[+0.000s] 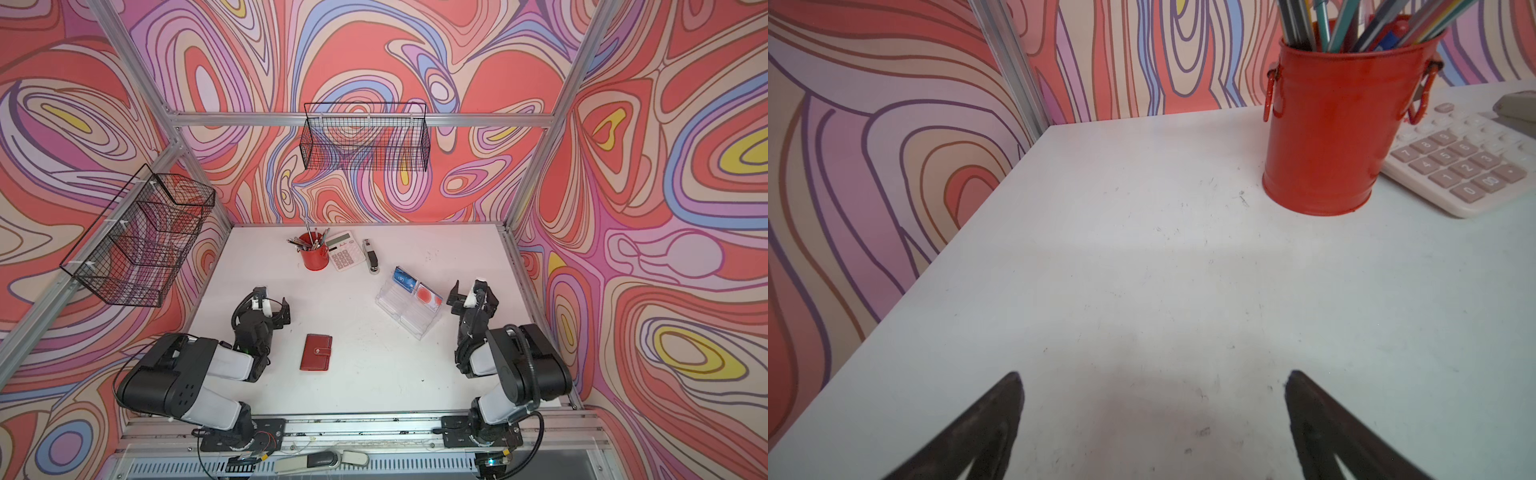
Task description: Put the credit cards into the card holder
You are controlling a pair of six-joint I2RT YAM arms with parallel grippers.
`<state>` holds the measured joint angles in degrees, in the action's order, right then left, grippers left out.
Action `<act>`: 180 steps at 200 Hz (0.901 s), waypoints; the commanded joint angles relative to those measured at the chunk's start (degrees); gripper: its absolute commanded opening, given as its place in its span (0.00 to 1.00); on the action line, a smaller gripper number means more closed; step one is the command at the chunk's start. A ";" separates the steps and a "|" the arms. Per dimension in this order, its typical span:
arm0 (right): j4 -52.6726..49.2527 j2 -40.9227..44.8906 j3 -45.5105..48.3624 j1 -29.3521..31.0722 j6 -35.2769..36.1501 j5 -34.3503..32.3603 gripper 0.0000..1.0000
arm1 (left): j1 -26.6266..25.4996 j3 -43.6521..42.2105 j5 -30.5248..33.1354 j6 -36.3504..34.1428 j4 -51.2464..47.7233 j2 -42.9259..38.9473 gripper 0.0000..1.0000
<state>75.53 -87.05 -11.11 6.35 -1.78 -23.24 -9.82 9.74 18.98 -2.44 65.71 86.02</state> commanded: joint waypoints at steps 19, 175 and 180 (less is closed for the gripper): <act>-10.21 8.75 -2.69 0.16 -2.10 -7.32 0.98 | -4.89 4.63 7.99 -5.92 -7.53 -11.48 1.00; -69.05 30.51 -29.32 0.07 -26.52 7.45 0.98 | -5.29 38.16 -13.58 27.71 -98.81 -40.98 1.00; -68.72 30.13 -29.76 0.07 -26.75 10.21 0.98 | -5.29 37.96 -12.74 28.23 -99.58 -41.90 1.00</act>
<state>15.64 -56.27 -39.22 6.26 -26.50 -27.86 -15.00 48.77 8.47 23.03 -26.22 48.07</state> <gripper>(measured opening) 0.982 0.998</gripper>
